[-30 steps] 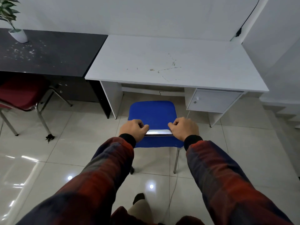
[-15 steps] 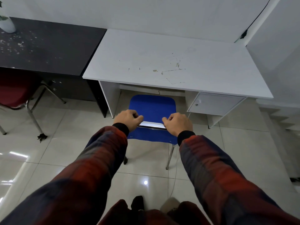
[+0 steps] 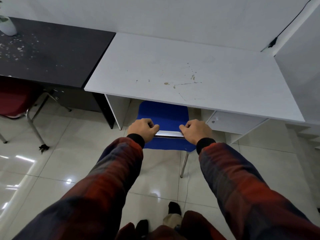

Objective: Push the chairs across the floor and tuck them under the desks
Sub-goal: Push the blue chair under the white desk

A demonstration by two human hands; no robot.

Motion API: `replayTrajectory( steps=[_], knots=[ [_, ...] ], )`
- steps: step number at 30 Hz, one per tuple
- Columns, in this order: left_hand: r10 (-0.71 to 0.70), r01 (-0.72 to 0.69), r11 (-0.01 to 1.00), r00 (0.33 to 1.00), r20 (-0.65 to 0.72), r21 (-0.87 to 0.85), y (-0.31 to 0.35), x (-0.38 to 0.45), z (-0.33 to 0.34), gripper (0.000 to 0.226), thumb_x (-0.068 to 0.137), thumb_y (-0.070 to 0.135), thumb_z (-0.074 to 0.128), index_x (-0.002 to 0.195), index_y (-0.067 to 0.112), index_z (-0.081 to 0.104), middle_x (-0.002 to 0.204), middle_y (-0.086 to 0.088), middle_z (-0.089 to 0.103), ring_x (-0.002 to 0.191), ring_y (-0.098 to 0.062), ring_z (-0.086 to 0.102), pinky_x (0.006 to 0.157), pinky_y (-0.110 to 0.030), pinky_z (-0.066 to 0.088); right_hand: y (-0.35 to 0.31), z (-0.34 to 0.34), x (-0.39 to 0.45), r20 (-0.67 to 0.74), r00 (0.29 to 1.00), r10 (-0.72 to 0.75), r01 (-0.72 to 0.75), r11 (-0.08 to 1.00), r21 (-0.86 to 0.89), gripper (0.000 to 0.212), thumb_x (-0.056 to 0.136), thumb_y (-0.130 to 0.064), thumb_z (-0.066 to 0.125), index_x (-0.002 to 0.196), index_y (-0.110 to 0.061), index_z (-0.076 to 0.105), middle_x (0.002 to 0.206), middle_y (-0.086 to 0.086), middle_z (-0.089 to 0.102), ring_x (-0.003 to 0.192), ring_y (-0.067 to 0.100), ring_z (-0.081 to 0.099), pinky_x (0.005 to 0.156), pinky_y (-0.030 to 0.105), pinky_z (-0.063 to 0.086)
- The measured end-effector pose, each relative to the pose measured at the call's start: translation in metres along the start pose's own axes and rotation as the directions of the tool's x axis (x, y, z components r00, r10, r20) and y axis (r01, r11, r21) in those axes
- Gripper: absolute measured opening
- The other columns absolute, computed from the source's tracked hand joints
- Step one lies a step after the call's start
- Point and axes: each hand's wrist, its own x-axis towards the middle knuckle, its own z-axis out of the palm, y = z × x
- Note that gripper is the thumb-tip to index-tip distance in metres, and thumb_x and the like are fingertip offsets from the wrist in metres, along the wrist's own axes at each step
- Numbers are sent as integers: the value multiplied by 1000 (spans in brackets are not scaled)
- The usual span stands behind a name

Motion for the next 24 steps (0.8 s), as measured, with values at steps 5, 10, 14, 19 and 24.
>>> replayTrajectory(
  steps=[5,10,14,19,24],
  knots=[
    [-13,14,999,1000,-27,29,11,23,-1,27,85,42,55,75,19,64,73,2,64,69,-19,59,57,-27,36,1,-9,28,-8,1000,-28,27,1000,-2,39,90,-52,53,70,-21,66,65,-8,62,65,14,58,61,28,48],
    [-61,60,998,997,-52,-10,36,20,19,29,83,44,55,74,19,64,70,4,64,67,-18,58,57,-27,40,28,-22,45,-26,998,-56,56,998,19,35,87,-51,56,66,-23,63,64,-10,62,66,15,59,63,28,46],
    [-96,95,994,995,-36,-45,39,20,21,27,83,44,55,75,19,65,71,3,65,69,-19,60,61,-28,43,32,-22,44,-23,996,-88,89,996,28,34,88,-51,56,69,-24,64,65,-9,62,66,14,59,63,28,49],
    [-137,133,990,985,-109,-44,43,17,27,28,81,43,56,71,19,65,69,4,65,68,-19,60,64,-28,46,38,-25,42,-7,991,-132,132,991,32,35,89,-53,54,72,-25,64,67,-10,62,67,13,59,64,27,46],
    [-135,132,991,979,-153,-32,42,21,29,28,79,41,57,64,19,62,61,7,60,64,-20,57,61,-27,41,39,-28,41,6,987,-159,158,987,36,34,89,-53,54,73,-25,65,70,-9,63,69,14,60,67,29,50]
  ],
)
